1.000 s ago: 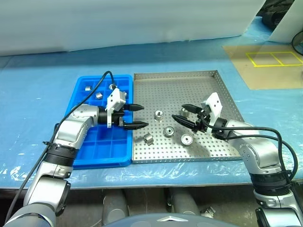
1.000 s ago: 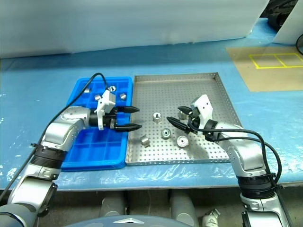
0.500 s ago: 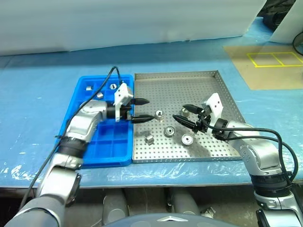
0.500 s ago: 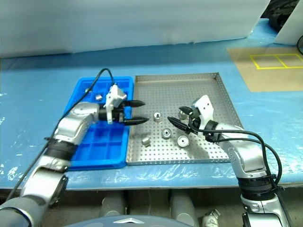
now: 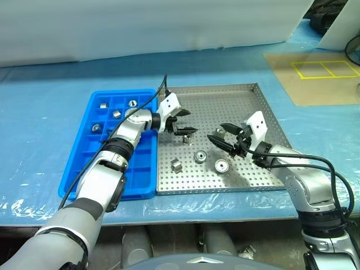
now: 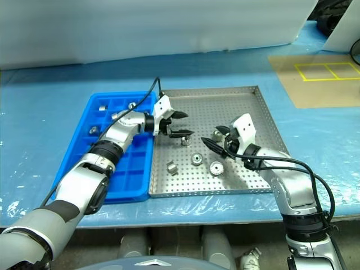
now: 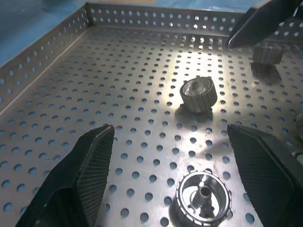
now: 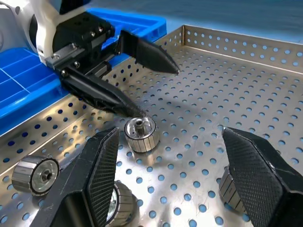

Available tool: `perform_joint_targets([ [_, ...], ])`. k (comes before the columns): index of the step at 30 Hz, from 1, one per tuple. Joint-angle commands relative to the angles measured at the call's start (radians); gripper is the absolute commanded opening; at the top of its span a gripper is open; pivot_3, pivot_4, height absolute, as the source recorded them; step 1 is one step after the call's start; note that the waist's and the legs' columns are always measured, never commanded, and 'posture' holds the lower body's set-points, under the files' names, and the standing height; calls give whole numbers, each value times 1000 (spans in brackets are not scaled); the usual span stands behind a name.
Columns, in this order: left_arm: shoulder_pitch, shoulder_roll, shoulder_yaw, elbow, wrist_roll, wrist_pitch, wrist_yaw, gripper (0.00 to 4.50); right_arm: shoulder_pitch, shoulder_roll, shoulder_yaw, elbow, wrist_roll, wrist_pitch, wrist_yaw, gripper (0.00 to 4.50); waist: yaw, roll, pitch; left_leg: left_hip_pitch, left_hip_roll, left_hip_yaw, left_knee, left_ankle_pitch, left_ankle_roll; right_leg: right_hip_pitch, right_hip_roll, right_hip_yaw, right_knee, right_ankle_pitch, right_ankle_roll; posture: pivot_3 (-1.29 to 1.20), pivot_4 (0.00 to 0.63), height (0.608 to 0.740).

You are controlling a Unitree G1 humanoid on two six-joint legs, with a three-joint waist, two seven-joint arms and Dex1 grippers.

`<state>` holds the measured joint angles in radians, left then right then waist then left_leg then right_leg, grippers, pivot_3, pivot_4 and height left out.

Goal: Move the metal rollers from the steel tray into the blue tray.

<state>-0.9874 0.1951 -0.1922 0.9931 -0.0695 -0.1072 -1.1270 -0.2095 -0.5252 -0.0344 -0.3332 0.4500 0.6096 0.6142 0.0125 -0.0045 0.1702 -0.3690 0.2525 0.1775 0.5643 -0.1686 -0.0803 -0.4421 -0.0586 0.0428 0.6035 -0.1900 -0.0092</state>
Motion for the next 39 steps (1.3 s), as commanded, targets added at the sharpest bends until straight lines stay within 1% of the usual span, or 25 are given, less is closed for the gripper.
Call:
perform_joint_targets([
  [1,-35,3,-18,37,43,-62,-35,4030,17,-3,-42,-62,10,-13,-17,3561,0,0,0,0,0,0,0,0,0,0,0,0,0,0,0,-405,150,740],
  [6,-39,-24,-20,88,79,-98,-39,4030,30,-1,-48,-76,9,-9,-35,3561,-1,0,0,1,-1,0,0,0,0,1,-1,1,0,0,0,-421,150,740],
  [9,-44,-35,-30,124,117,-119,-14,4030,39,-1,-52,-83,9,-7,-43,3561,-2,-1,0,1,-2,0,0,0,1,1,-1,2,0,0,0,-430,150,740],
  [13,-44,-32,-67,161,186,-163,20,4030,54,0,-53,-96,8,-4,-57,3561,-4,-1,0,0,-1,0,0,-1,1,1,-1,2,-1,0,1,-443,150,740],
  [19,-62,-43,-65,215,234,-135,96,4030,68,-3,-57,-100,1,-11,-74,3561,-26,-1,0,0,-2,0,1,-2,3,2,-2,2,-2,-1,1,-457,150,740],
  [21,-64,-54,-57,224,236,-116,111,4030,68,-3,-57,-99,-3,-14,-80,3561,-29,-1,0,0,-3,0,1,-2,4,2,-2,2,-2,-1,3,-459,150,740],
  [22,-63,-57,-55,226,237,-117,113,4030,68,-2,-56,-99,-5,-16,-81,3561,-29,-1,0,0,-3,0,1,-2,4,2,-2,2,-2,-3,6,-459,150,740],
  [24,-57,-58,-58,226,244,-136,114,4030,68,-2,-54,-99,-10,-18,-85,3561,-29,-1,0,0,-3,0,1,-3,4,2,-2,2,-2,-4,7,-460,150,740],
  [27,-50,-52,-62,223,250,-156,100,3434,62,-1,-56,-93,-14,-21,-91,3589,-29,-2,0,0,-5,0,1,-3,5,2,-3,2,-2,-3,6,-458,150,740],
  [29,-56,-53,-56,228,258,-142,150,2828,61,0,-54,-92,-16,-22,-92,3589,-29,-2,0,0,-5,0,1,-3,5,2,-4,1,-3,-3,6,-455,150,740],
  [30,-57,-53,-56,229,260,-141,158,2828,60,1,-52,-91,-17,-23,-92,3589,-29,-2,0,0,-6,0,1,-3,5,2,-4,1,-3,-3,6,-453,150,740],
  [32,-50,-43,-61,224,261,-163,119,2828,56,5,-46,-86,-22,-25,-94,3589,-29,-2,0,0,-6,0,1,-3,6,2,-5,1,-3,-3,6,-448,150,740],
  [35,-48,-26,-67,223,276,-169,137,2299,45,10,-41,-76,-29,-28,-95,3589,-31,-2,0,0,-7,0,1,-4,6,2,-5,1,-3,-4,8,-443,150,740],
  [37,-51,-23,-52,218,264,-171,146,2299,39,14,-39,-71,-32,-30,-94,3589,-32,-2,0,0,-7,0,0,-4,6,2,-5,1,-3,-3,7,-435,150,740],
  [39,-55,-20,-18,197,222,-168,106,2299,33,17,-37,-66,-36,-32,-91,3589,-33,-3,1,0,-7,0,0,-4,6,2,-5,0,-3,-1,5,-431,150,740],
])
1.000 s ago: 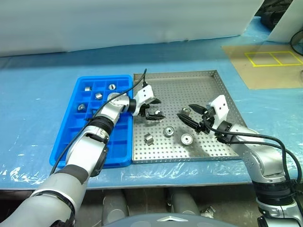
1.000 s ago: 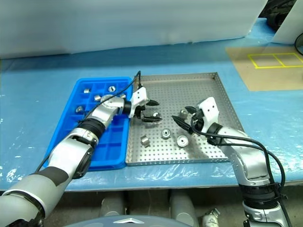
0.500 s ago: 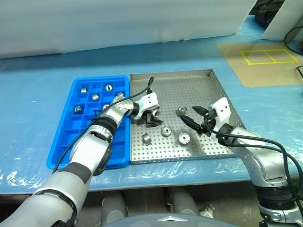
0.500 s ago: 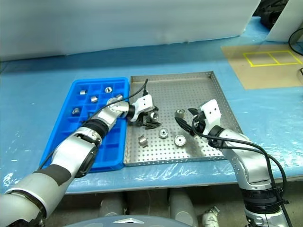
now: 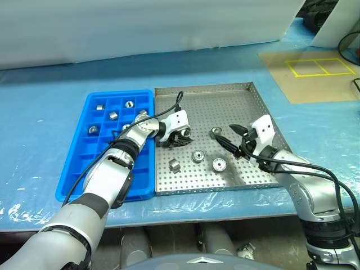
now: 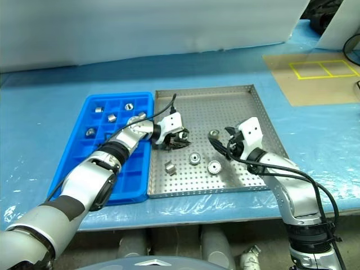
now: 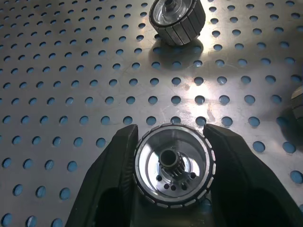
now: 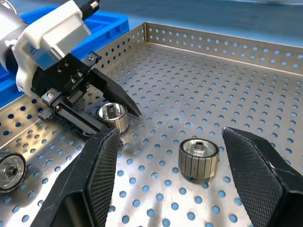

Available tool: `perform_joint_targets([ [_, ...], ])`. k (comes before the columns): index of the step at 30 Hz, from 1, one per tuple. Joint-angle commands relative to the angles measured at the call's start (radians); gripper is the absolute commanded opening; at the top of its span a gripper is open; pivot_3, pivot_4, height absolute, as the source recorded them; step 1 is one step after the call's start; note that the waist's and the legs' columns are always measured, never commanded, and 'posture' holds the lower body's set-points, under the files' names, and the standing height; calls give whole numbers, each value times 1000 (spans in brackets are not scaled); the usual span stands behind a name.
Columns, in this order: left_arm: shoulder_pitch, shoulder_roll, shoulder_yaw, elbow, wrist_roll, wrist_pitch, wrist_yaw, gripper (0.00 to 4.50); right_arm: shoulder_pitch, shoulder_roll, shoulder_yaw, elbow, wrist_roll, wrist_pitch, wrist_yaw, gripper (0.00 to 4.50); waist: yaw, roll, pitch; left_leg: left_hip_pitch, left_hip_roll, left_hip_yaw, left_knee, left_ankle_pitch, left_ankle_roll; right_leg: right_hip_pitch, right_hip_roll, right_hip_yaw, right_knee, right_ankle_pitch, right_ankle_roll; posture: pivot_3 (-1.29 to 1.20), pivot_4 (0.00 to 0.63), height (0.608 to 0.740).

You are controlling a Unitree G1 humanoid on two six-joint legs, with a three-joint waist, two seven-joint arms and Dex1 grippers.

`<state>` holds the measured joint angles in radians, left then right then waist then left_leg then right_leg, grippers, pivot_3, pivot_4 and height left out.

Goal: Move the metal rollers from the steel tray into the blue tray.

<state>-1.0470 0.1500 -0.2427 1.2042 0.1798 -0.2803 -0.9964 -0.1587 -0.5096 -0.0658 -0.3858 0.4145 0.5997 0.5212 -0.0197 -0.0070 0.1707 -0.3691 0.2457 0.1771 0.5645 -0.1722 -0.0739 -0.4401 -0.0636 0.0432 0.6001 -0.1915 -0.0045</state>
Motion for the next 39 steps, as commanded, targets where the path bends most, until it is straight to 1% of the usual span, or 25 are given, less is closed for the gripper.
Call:
perform_joint_targets([
  [1,2,28,57,-37,-61,10,-57,2299,-23,4,-4,-10,-1,-23,6,3589,-1,0,0,0,0,0,0,0,0,0,0,0,0,0,0,-419,150,740],
  [3,5,42,90,-92,-113,27,-127,2299,-34,5,0,-3,-2,-25,13,3589,-1,-2,1,-1,0,0,-1,0,0,-1,0,0,0,0,0,-405,150,740],
  [5,34,81,99,-187,-155,63,-231,2299,-50,4,7,9,-2,-28,26,3589,0,-3,2,-2,0,0,-1,1,-1,-2,0,0,0,0,-1,-387,150,740],
  [7,86,143,87,-308,-168,95,-294,2299,-71,4,18,25,-7,-34,37,3589,-5,-4,2,-3,0,0,-2,1,-2,-3,0,0,-1,1,-1,-371,150,740],
  [9,161,219,91,-467,-192,150,-346,2299,-99,9,28,44,-9,-41,48,3589,-20,-4,2,-3,1,0,-4,1,-2,-4,1,0,-2,1,-1,-348,150,740],
  [12,265,342,145,-709,-258,271,-369,2299,-159,25,60,82,-7,-49,76,3589,-31,-4,3,-3,8,1,-5,1,-3,-5,6,0,-3,1,-2,-295,150,740],
  [15,307,405,192,-837,-316,367,-329,2299,-204,36,85,122,-15,-60,106,3589,-17,-3,3,-2,11,0,-8,2,-5,-8,8,-3,1,0,-5,-239,150,740],
  [18,324,425,259,-889,-373,436,-260,2299,-288,52,123,215,-31,-90,164,3589,17,-2,3,-2,9,0,-7,3,-6,-7,6,-7,5,-1,-6,-170,150,740],
  [20,363,434,252,-939,-372,451,-242,2299,-332,57,143,267,-45,-114,194,3589,35,-2,3,-2,7,0,-5,3,-6,-7,3,-7,6,-1,-6,-145,150,740],
  [23,420,455,254,-1044,-404,508,-231,2299,-374,73,154,316,-48,-133,221,3589,46,-2,3,-2,6,0,-4,3,-6,-5,2,-8,5,-1,-6,-120,150,740],
  [26,471,509,299,-1129,-440,567,-219,2299,-385,90,170,338,-54,-147,242,3589,56,-3,4,-4,9,-1,-4,4,-7,-7,3,-11,5,-1,-6,-81,150,740],
  [29,516,602,386,-1157,-451,583,-176,2299,-384,108,184,355,-57,-156,261,3589,58,-3,4,-7,11,-2,-5,5,-9,-12,5,-12,7,-2,-7,-39,150,740],
  [32,573,671,453,-1189,-467,603,-145,2299,-398,123,191,380,-60,-167,278,3589,59,-3,4,-8,12,-3,-6,7,-12,-14,6,-12,8,-1,-7,0,150,740],
  [35,628,714,512,-1184,-460,610,-93,2299,-432,144,203,426,-68,-187,302,3589,67,-3,4,-7,11,-3,-7,7,-12,-13,6,-12,8,-2,-7,43,150,740],
  [39,677,743,558,-1120,-433,599,-11,2299,-485,180,219,499,-82,-220,333,3589,74,-4,4,-8,11,-3,-7,7,-13,-13,5,-13,9,-2,-7,59,150,740],
])
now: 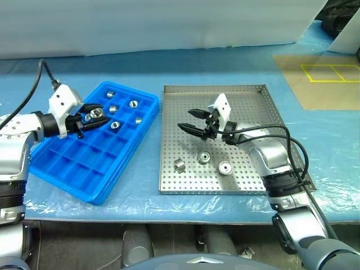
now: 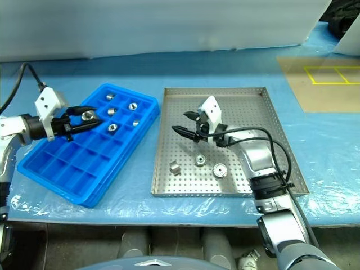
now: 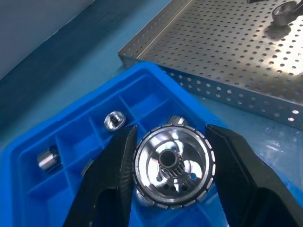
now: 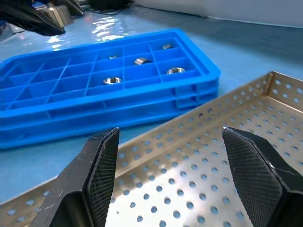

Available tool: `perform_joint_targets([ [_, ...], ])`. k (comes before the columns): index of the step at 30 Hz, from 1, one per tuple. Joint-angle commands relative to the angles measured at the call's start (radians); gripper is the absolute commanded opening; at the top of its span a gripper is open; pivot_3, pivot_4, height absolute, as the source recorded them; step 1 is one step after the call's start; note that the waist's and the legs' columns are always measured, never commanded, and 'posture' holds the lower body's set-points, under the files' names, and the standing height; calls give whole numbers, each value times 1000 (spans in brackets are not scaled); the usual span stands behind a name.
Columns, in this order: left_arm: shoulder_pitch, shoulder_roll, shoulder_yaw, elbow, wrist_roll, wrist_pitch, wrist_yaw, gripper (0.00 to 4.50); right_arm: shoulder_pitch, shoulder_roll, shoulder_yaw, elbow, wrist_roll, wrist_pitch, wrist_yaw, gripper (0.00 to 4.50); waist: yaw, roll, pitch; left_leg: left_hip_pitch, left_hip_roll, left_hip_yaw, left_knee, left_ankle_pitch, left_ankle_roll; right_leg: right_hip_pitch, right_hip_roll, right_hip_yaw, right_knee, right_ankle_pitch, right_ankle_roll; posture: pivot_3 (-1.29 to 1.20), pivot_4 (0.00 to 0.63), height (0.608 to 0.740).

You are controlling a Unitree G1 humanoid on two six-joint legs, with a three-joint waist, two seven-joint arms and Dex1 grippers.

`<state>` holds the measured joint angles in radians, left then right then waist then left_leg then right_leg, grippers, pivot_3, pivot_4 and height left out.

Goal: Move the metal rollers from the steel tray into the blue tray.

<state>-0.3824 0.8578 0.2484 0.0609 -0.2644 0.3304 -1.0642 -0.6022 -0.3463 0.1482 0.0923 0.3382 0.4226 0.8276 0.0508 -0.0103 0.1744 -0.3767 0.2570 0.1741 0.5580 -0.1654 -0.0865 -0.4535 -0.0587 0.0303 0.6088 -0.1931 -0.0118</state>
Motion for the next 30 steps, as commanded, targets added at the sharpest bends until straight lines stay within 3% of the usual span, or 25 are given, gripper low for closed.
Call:
perform_joint_targets([
  [1,26,39,85,43,12,-27,72,2299,-55,25,9,39,-10,-52,35,3589,4,-1,0,0,0,0,0,0,0,0,0,0,0,0,0,99,150,740],
  [4,29,43,134,127,4,-61,120,2299,-91,43,5,94,-21,-74,47,3589,16,-1,-1,0,0,-1,0,0,0,0,0,0,0,0,0,120,150,740],
  [9,31,53,107,249,44,-151,148,2299,-90,46,2,118,-36,-95,66,3589,35,-2,-1,-1,0,-1,0,0,0,0,0,-1,0,0,0,116,150,740],
  [14,-33,-19,76,372,47,-167,216,2299,-57,46,-3,85,-40,-87,53,3589,55,-2,-1,-1,0,-2,1,0,0,0,0,-2,1,0,0,88,150,740],
  [24,-102,-65,7,545,98,-251,255,2299,-6,21,-13,20,-40,-60,27,3589,44,-4,-1,0,1,-5,5,1,-2,0,0,-1,8,0,-1,40,150,740],
  [30,-53,-42,9,450,64,-246,198,2299,6,10,-15,-1,-40,-53,14,3589,44,-5,-2,0,0,-5,5,1,-2,0,0,-1,8,0,-1,18,150,740],
])
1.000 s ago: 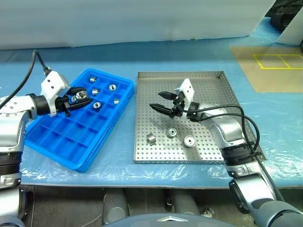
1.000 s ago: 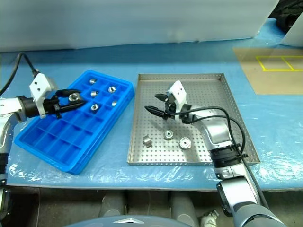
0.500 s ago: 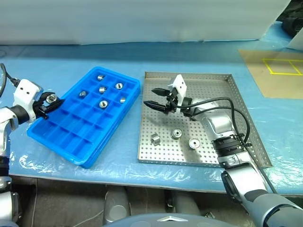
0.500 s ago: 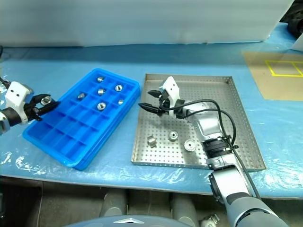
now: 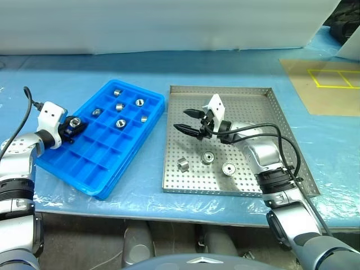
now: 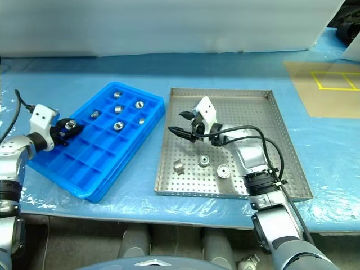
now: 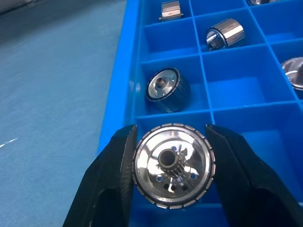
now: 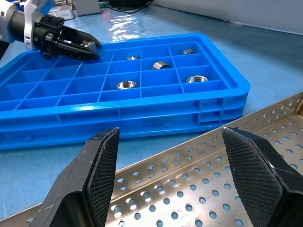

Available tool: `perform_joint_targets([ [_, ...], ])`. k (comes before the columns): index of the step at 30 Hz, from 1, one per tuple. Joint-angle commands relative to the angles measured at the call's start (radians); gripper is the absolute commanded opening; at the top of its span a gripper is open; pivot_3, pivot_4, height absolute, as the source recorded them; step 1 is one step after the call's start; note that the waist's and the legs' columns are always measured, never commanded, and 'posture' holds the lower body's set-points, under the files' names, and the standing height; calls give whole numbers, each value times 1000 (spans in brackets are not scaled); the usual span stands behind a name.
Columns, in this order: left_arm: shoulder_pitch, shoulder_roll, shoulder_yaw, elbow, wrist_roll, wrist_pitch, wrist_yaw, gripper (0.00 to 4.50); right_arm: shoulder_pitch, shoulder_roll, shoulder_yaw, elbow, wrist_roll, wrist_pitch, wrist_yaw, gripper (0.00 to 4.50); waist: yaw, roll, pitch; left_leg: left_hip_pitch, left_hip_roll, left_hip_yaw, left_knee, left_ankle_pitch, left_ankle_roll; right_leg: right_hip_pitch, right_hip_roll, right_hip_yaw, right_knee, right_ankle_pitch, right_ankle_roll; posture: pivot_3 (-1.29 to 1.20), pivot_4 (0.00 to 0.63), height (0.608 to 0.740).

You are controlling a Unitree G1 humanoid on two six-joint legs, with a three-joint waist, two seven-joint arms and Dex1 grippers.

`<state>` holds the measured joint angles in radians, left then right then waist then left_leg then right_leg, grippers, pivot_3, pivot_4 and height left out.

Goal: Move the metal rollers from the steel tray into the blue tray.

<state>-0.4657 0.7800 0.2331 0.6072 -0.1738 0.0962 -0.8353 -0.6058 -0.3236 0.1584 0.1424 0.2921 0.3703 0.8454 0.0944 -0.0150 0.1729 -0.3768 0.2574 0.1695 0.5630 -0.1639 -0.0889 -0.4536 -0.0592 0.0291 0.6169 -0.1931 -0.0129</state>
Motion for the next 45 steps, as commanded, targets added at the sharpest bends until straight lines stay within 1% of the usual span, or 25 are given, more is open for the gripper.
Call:
perform_joint_targets([
  [1,50,45,39,-141,-43,-7,-43,2299,14,-16,-26,-57,6,1,-5,3589,-2,0,0,0,0,0,0,0,0,0,0,0,0,0,0,17,150,740],
  [3,87,59,95,-266,-129,76,-75,2299,22,-21,-26,-65,8,3,-6,3589,-1,-1,0,0,0,0,0,0,0,0,0,0,0,-1,-1,18,150,740],
  [5,136,86,132,-381,-177,144,-96,2299,28,-18,-23,-69,9,5,-10,3589,-1,-3,1,-1,1,0,0,0,0,-1,0,0,0,-1,-1,25,150,740],
  [9,197,111,137,-489,-183,199,-82,2299,31,-4,-7,-63,3,1,-12,3589,-2,-2,1,0,1,0,0,0,0,-1,1,0,0,-1,-2,45,150,740],
  [14,226,87,130,-545,-126,216,32,2299,18,8,0,-49,1,-2,0,3589,-1,-2,1,1,1,0,-1,0,0,-1,0,0,1,-1,-2,65,150,740],
  [16,226,76,147,-551,-121,237,83,2299,14,7,3,-40,-3,-7,7,3589,-1,-2,1,0,1,0,-1,0,0,-1,1,0,1,-1,-2,73,150,740],
  [18,229,88,145,-533,-77,238,136,2299,11,8,4,-32,-5,-10,13,3589,0,-2,1,0,1,0,-1,0,0,-1,1,0,1,-1,-2,82,150,740],
  [21,223,88,162,-515,-66,255,187,2299,3,15,6,-22,-9,-13,18,3589,0,-2,1,0,1,0,-1,0,0,-1,1,0,1,-1,-2,93,150,740],
  [29,344,73,177,-571,-87,279,180,2299,-13,23,7,3,-23,-27,39,3589,1,-3,1,0,1,0,-1,0,0,-1,1,0,1,-1,-2,114,150,740],
  [32,365,73,182,-551,-78,274,194,2299,-18,27,9,12,-27,-32,44,3589,5,-3,1,0,1,0,-1,-1,1,-1,1,-1,1,-1,-2,124,150,740],
  [36,348,69,166,-488,-63,244,211,2299,-26,38,12,27,-31,-39,50,3589,5,-3,0,0,1,0,0,-1,2,-1,1,-1,2,-1,-2,133,150,740],
  [41,293,36,128,-447,-63,227,217,2299,-26,51,12,36,-39,-49,51,3589,6,-3,0,0,1,-1,-1,-1,1,-1,0,-1,2,-1,-2,129,150,740],
  [45,257,27,105,-383,-41,216,218,2299,-17,53,7,28,-44,-49,47,3589,4,-3,0,0,1,-1,0,0,0,-1,1,-1,2,-1,-2,112,150,740],
])
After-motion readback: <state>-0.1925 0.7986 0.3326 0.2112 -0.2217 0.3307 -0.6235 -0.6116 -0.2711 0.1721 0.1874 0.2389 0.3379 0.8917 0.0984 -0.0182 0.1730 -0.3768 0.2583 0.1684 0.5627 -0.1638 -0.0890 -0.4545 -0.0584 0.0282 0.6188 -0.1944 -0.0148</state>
